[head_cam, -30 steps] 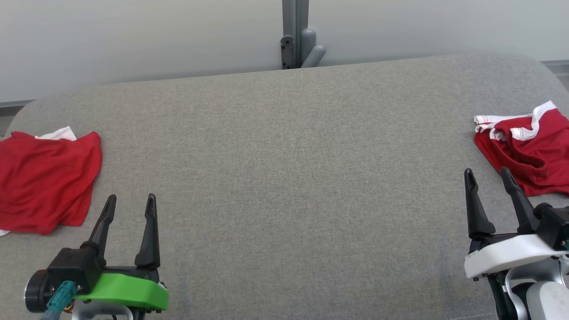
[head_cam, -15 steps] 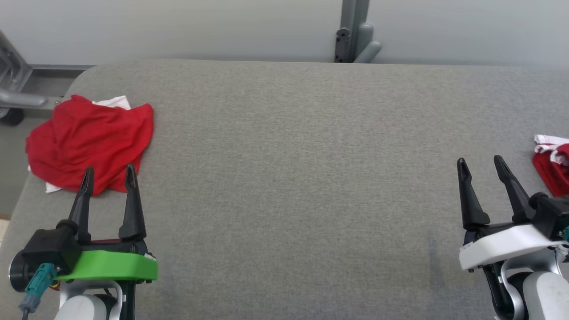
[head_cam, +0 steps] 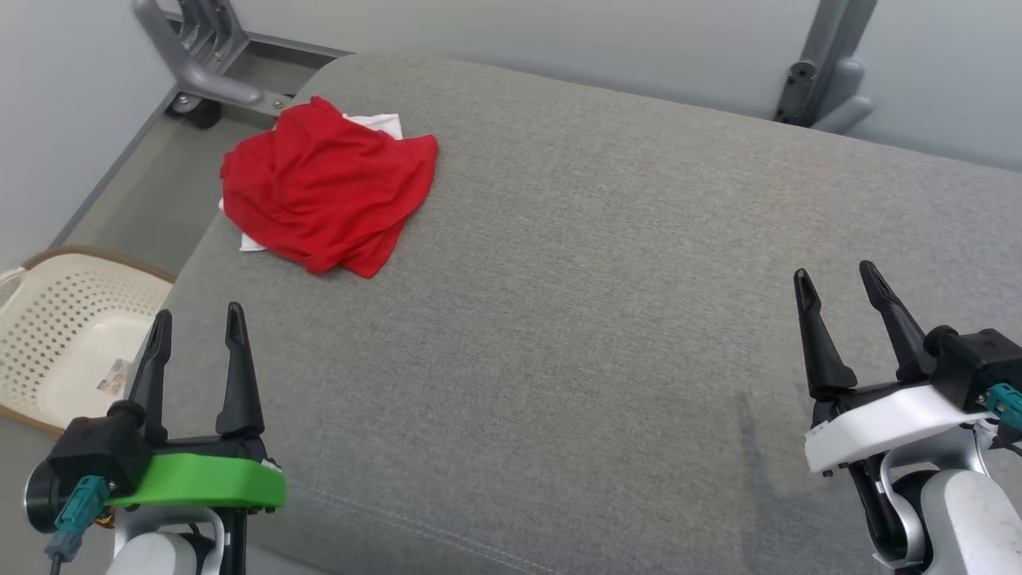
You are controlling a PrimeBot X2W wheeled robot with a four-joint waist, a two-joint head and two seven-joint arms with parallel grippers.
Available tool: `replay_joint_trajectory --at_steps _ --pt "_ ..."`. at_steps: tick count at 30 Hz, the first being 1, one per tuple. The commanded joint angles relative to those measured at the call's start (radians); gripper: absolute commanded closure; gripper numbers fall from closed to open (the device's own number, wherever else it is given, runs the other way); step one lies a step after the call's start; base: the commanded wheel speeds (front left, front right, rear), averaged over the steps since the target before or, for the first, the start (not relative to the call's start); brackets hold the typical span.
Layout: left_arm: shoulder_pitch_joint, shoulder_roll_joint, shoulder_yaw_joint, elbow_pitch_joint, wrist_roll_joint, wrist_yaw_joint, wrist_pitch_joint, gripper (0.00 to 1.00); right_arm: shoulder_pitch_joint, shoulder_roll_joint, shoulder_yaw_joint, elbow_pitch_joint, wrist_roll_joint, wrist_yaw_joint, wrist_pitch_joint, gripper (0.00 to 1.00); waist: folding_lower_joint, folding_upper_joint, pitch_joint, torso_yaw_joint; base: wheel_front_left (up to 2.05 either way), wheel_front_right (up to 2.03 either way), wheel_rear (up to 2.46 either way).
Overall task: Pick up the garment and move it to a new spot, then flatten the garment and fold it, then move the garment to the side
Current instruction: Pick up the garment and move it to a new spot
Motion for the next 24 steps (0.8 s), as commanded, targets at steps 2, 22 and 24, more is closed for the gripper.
replay_joint_trajectory --at_steps 2,22,24 --pt "0.006 -0.002 0.0 0.006 -0.007 -0.004 -0.005 0.0 -0.007 -0.006 -0.001 0.005 0.002 -0.001 0.001 0.0 0.0 0.0 0.015 0.08 0.0 0.0 0.0" --pt "-0.056 0.004 0.006 -0.007 0.0 -0.026 -0.021 0.0 -0.036 -0.015 0.002 -0.018 -0.005 -0.001 0.023 0.0 0.0 0.0 0.066 0.075 0.0 0.0 0.0" --pt "-0.09 -0.002 0.016 -0.012 -0.004 -0.032 -0.022 0.0 -0.051 -0.026 0.004 -0.033 -0.014 -0.001 0.039 0.0 0.0 0.0 0.102 0.055 0.0 0.0 0.0"
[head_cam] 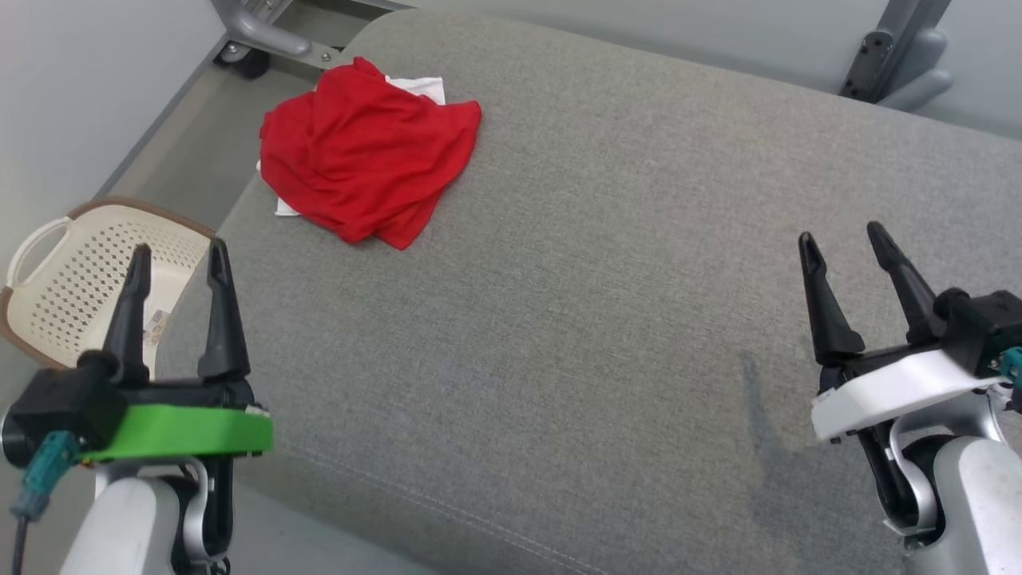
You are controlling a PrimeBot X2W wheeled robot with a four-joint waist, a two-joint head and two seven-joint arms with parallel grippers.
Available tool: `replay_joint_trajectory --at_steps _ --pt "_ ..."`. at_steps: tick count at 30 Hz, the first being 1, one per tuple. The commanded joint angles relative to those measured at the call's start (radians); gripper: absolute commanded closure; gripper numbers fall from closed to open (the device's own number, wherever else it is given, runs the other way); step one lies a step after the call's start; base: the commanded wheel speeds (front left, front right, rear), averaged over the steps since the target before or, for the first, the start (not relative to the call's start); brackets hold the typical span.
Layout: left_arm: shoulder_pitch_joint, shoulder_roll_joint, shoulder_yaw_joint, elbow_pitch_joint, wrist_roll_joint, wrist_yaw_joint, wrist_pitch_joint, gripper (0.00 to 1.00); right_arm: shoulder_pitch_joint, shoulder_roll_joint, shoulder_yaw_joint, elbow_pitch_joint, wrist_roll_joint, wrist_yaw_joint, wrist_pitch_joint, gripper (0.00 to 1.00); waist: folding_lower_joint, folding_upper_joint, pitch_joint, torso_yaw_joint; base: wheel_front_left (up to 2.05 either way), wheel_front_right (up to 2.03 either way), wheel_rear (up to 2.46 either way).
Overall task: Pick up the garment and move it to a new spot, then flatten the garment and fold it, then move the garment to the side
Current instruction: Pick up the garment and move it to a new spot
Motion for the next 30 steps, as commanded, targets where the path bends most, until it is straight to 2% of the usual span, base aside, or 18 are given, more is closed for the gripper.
replay_joint_trajectory --at_steps 1,8,16,22,28,29,30 --pt "-0.027 -0.001 0.007 -0.001 -0.006 -0.004 -0.002 0.0 -0.014 -0.006 0.001 -0.009 -0.007 -0.001 0.006 0.0 0.0 0.0 0.058 -0.039 0.0 0.0 0.0" --pt "-0.224 0.002 0.04 0.106 -0.01 -0.063 -0.007 0.0 -0.102 -0.032 0.01 -0.081 -0.031 -0.001 0.056 0.0 0.0 0.0 0.219 -0.151 0.0 0.0 0.0" --pt "-0.435 0.006 0.007 0.478 -0.043 -0.167 0.025 0.0 -0.16 -0.021 0.023 -0.102 -0.042 -0.001 0.051 0.0 0.0 0.0 0.344 -0.266 0.0 0.0 0.0" --pt "-0.537 -0.004 -0.027 0.74 -0.076 -0.214 0.029 0.0 -0.183 -0.017 0.027 -0.097 -0.048 -0.001 0.04 0.0 0.0 0.0 0.399 -0.304 0.0 0.0 0.0" --pt "-0.602 0.003 -0.08 0.916 -0.084 -0.23 0.026 0.0 -0.193 -0.014 0.024 -0.082 -0.049 -0.001 0.028 0.0 0.0 0.0 0.41 -0.307 0.0 0.0 0.0" --pt "-0.61 0.006 -0.088 0.937 -0.082 -0.231 0.022 0.09 -0.196 -0.013 0.025 -0.079 -0.049 -0.001 0.026 0.0 0.0 0.0 0.409 -0.307 0.0 0.0 0.0" --pt "-0.622 0.012 -0.1 0.969 -0.075 -0.23 0.015 1.0 -0.198 -0.011 0.028 -0.071 -0.044 -0.001 0.023 0.0 0.0 0.0 0.403 -0.305 0.0 0.0 0.0"
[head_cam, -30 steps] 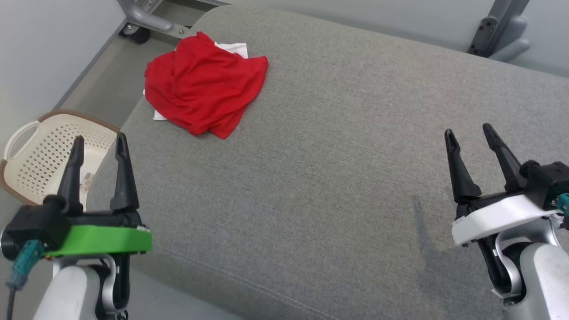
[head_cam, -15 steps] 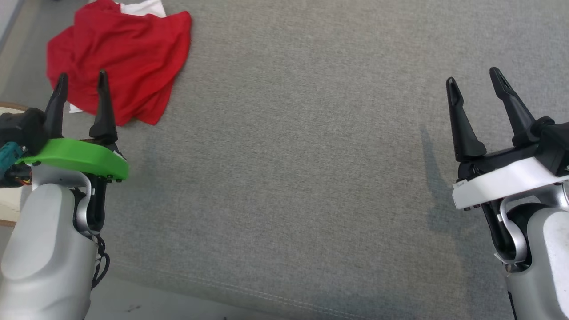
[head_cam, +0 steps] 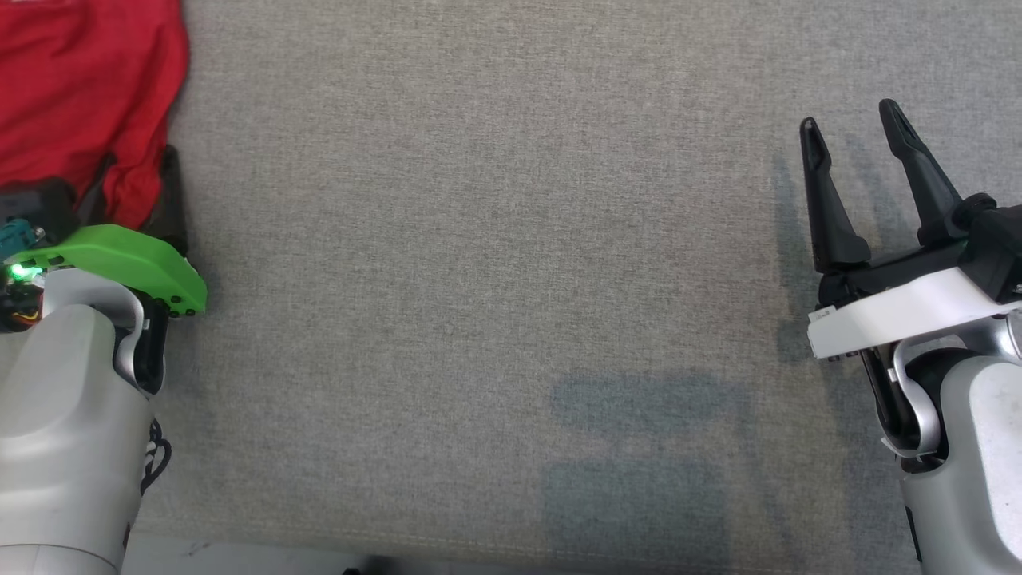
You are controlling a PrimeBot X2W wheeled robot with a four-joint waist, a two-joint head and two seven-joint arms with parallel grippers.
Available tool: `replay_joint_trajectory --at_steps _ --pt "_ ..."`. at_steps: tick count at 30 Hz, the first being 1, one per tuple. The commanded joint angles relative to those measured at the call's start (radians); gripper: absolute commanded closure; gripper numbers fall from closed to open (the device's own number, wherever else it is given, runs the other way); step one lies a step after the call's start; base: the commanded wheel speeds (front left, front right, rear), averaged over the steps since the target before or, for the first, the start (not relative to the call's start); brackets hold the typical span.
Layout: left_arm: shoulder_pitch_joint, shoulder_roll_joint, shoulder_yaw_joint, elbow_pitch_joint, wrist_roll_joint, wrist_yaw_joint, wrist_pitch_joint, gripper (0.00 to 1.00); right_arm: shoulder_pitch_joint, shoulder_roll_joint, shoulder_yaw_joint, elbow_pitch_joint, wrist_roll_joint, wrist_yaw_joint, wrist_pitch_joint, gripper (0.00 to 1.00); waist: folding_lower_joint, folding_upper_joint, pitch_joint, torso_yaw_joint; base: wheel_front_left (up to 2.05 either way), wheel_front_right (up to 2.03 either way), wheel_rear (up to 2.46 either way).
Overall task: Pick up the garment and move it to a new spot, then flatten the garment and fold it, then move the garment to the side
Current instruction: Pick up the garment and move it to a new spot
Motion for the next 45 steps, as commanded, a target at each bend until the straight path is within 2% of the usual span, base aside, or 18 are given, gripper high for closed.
replay_joint_trajectory --at_steps 1,5,10,11,21,25,31,37,45 --pt "-0.005 0.003 -0.016 0.037 0.016 -0.004 0.006 1.0 -0.015 0.001 0.002 0.009 0.003 -0.001 -0.011 0.0 0.0 -0.0001 0.004 -0.011 0.0 0.0 0.0" --pt "-0.022 0.028 -0.005 0.035 0.037 0.007 -0.012 1.0 -0.011 0.006 0.001 0.032 0.008 -0.001 -0.027 0.0 0.0 -0.0001 -0.029 -0.007 0.0 0.0 0.0" --pt "0.033 0.062 0.069 -0.144 0.081 0.052 -0.016 1.0 0.013 0.014 -0.01 0.057 0.015 -0.001 -0.05 0.0 0.0 -0.0001 -0.09 -0.005 0.0 0.0 0.0" --pt "0.033 0.062 0.069 -0.144 0.081 0.052 -0.016 1.0 0.013 0.014 -0.01 0.057 0.015 -0.001 -0.05 0.0 0.0 -0.0001 -0.09 -0.005 0.0 0.0 0.0" --pt "0.303 0.072 0.194 -0.609 0.152 0.142 -0.017 1.0 0.083 0.032 -0.019 0.103 0.03 -0.001 -0.095 0.0 0.0 -0.0001 -0.235 -0.054 0.0 0.0 0.0" --pt "0.444 0.059 0.194 -0.776 0.16 0.186 -0.003 1.0 0.116 0.041 -0.013 0.118 0.037 -0.001 -0.112 0.0 0.0 -0.0001 -0.286 -0.094 0.0 0.0 0.0" --pt "0.614 0.038 0.15 -0.997 0.172 0.236 0.087 1.0 0.142 0.043 0.004 0.122 0.035 -0.001 -0.137 0.0 0.0 -0.0001 -0.339 -0.176 0.0 0.0 0.0" --pt "0.664 0.006 0.07 -1.082 0.175 0.23 0.153 1.0 0.145 0.043 0.021 0.111 0.036 -0.001 -0.15 0.0 0.0 -0.0001 -0.362 -0.271 0.0 0.0 0.0" --pt "0.54 -0.038 -0.033 -1.066 0.192 0.181 0.186 1.0 0.147 0.06 0.014 0.094 0.046 -0.001 -0.164 0.0 0.0 -0.0001 -0.317 -0.405 0.0 0.0 0.0"
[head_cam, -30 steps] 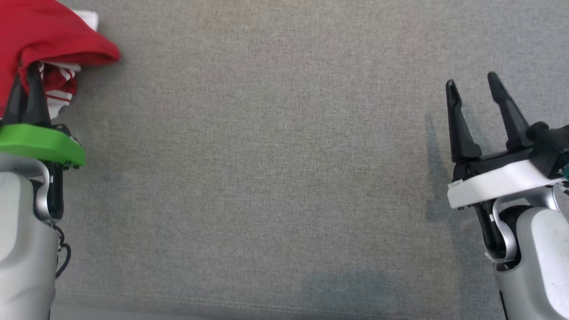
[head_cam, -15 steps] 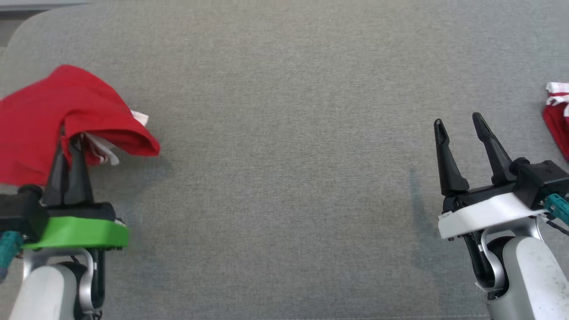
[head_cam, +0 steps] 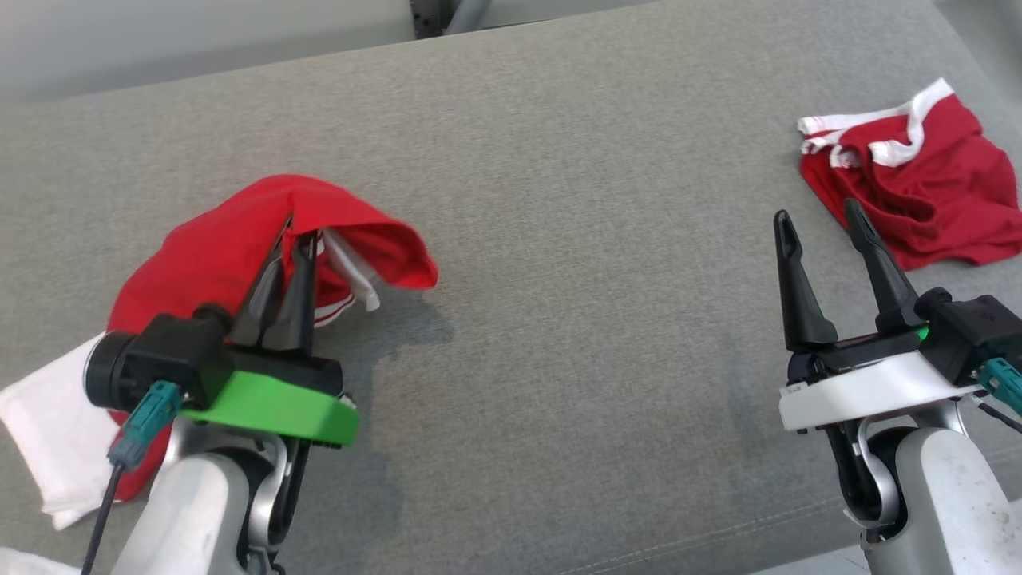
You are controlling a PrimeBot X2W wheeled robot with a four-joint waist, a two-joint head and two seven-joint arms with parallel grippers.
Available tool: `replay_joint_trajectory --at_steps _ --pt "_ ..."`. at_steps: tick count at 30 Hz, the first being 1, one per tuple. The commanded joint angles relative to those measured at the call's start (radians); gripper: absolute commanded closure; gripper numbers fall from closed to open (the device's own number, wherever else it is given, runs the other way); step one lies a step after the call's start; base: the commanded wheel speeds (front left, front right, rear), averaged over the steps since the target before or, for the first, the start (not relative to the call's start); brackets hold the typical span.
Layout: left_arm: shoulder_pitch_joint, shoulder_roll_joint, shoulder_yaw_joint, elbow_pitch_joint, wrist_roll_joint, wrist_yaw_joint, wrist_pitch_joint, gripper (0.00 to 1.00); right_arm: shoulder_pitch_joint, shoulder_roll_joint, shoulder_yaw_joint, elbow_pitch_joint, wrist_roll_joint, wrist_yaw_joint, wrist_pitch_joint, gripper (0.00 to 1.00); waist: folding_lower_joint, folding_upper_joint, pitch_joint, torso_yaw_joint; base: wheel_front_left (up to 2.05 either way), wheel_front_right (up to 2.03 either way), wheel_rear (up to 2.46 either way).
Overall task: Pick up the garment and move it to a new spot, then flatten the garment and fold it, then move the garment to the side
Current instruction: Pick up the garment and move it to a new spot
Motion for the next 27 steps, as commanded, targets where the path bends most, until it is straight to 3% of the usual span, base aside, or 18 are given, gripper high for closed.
replay_joint_trajectory --at_steps 1,12,13,14,15,24,27 --pt "-0.034 -0.01 -0.011 0.017 0.003 -0.013 0.005 1.0 0.012 0.006 -0.002 -0.003 0.004 -0.001 -0.008 0.0 0.0 -0.0001 0.031 -0.098 0.0 0.0 0.0" --pt "-0.142 -0.091 -0.17 0.236 0.019 -0.106 0.033 1.0 0.007 0.041 -0.007 0.028 0.023 -0.001 -0.051 0.0 0.0 -0.0001 0.128 -0.192 0.0 0.0 0.0" --pt "-0.146 -0.098 -0.177 0.253 0.019 -0.111 0.025 0.8 0.004 0.042 -0.004 0.031 0.023 -0.001 -0.054 0.0 0.0 -0.0001 0.132 -0.196 0.0 0.0 0.0" --pt "-0.151 -0.103 -0.186 0.27 0.02 -0.115 0.018 0.5 0.001 0.044 -0.004 0.036 0.023 -0.001 -0.06 0.0 0.0 -0.0001 0.135 -0.199 0.0 0.0 0.0" --pt "-0.151 -0.107 -0.195 0.285 0.02 -0.121 0.016 0.0 -0.002 0.045 -0.004 0.041 0.023 -0.001 -0.061 0.0 0.0 -0.0001 0.137 -0.199 0.0 0.0 0.0" --pt "-0.157 -0.108 -0.22 0.285 -0.007 -0.149 -0.032 0.0 -0.007 0.047 -0.012 0.066 0.01 -0.001 -0.071 0.0 0.0 -0.0001 0.099 -0.132 0.0 0.0 0.0" --pt "-0.151 -0.1 -0.193 0.243 -0.023 -0.137 -0.06 0.0 -0.003 0.039 -0.018 0.064 0.007 -0.001 -0.066 0.0 0.0 -0.0001 0.077 -0.091 0.0 0.0 0.0"
